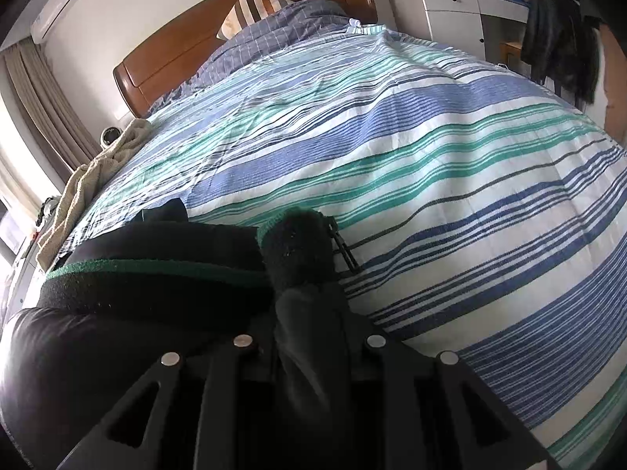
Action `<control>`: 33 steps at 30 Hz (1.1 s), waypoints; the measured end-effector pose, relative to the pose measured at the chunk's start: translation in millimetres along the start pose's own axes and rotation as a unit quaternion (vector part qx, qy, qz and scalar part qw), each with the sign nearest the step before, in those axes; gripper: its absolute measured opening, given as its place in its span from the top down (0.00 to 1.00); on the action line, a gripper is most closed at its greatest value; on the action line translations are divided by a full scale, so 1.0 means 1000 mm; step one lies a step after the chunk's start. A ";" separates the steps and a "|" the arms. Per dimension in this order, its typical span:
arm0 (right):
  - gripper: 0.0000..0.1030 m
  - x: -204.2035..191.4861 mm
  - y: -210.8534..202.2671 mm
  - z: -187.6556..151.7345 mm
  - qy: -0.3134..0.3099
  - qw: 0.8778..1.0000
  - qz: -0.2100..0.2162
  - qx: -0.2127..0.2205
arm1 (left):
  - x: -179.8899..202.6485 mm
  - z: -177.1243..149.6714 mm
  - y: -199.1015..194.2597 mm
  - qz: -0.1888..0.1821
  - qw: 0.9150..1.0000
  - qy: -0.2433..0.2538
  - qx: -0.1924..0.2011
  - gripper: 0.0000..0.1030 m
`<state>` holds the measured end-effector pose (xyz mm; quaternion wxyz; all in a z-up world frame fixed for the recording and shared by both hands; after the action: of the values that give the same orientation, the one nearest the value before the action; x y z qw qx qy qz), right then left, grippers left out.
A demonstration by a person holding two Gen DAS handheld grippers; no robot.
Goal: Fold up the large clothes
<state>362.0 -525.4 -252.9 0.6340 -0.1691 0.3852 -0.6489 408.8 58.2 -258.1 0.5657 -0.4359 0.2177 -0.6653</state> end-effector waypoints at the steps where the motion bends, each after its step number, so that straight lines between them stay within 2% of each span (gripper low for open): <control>1: 0.80 0.001 0.000 0.000 0.002 1.000 0.003 0.000 | 0.000 0.000 0.000 0.000 1.000 0.000 0.000 0.57; 8: 0.79 0.010 0.002 0.001 0.027 0.999 0.041 0.004 | 0.000 0.001 0.000 0.003 1.000 0.001 -0.003 0.57; 10: 0.77 0.012 0.001 0.002 0.037 0.997 0.060 0.006 | 0.000 0.001 0.000 0.004 1.000 0.001 -0.005 0.56; 13: 0.74 0.021 -0.001 0.003 0.067 0.991 0.113 0.010 | 0.000 0.002 0.000 0.001 1.000 -0.002 -0.009 0.56; 16: 0.71 0.036 -0.001 0.003 0.117 0.976 0.186 0.007 | 0.002 0.003 -0.002 0.012 1.000 0.002 -0.013 0.53; 18: 0.69 0.048 0.000 0.007 0.157 0.958 0.240 -0.017 | 0.004 0.006 -0.003 0.025 0.999 0.005 -0.024 0.48; 20: 0.60 0.058 -0.006 0.011 0.187 0.949 0.253 -0.027 | 0.005 0.011 -0.007 0.039 0.998 0.007 -0.046 0.44; 22: 0.55 0.068 -0.026 0.015 0.198 0.951 0.236 -0.009 | 0.007 0.015 -0.023 0.057 0.997 0.015 -0.050 0.44; 24: 0.55 0.073 -0.055 0.016 0.191 0.956 0.221 0.015 | 0.011 0.018 -0.055 0.058 0.998 0.027 -0.020 0.44; 28: 0.55 0.055 -0.102 0.014 0.123 0.970 0.208 0.023 | 0.033 0.013 -0.117 0.030 0.997 0.064 0.035 0.32; 30: 0.55 0.029 -0.116 0.010 0.093 0.967 0.238 0.011 | 0.058 0.004 -0.135 0.015 0.994 0.098 0.047 0.28; 33: 0.55 -0.024 -0.122 0.006 0.072 0.947 0.313 -0.013 | 0.104 -0.012 -0.134 -0.024 0.989 0.142 0.027 0.26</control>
<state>284.7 -516.4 -155.3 0.7739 -0.0013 0.4716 -0.4228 325.0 -6.9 -124.7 0.5243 -0.3272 0.2672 -0.7394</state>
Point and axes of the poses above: each gripper's, at about its wrist camera, not at the fingertips, and y roughly the way its jaws point, x to its right, z to its top, the point moved 4 cm from there along y, roughly the way its jaws point, and after that the axes turned 6 degrees about -x, right-handed, at the moved point
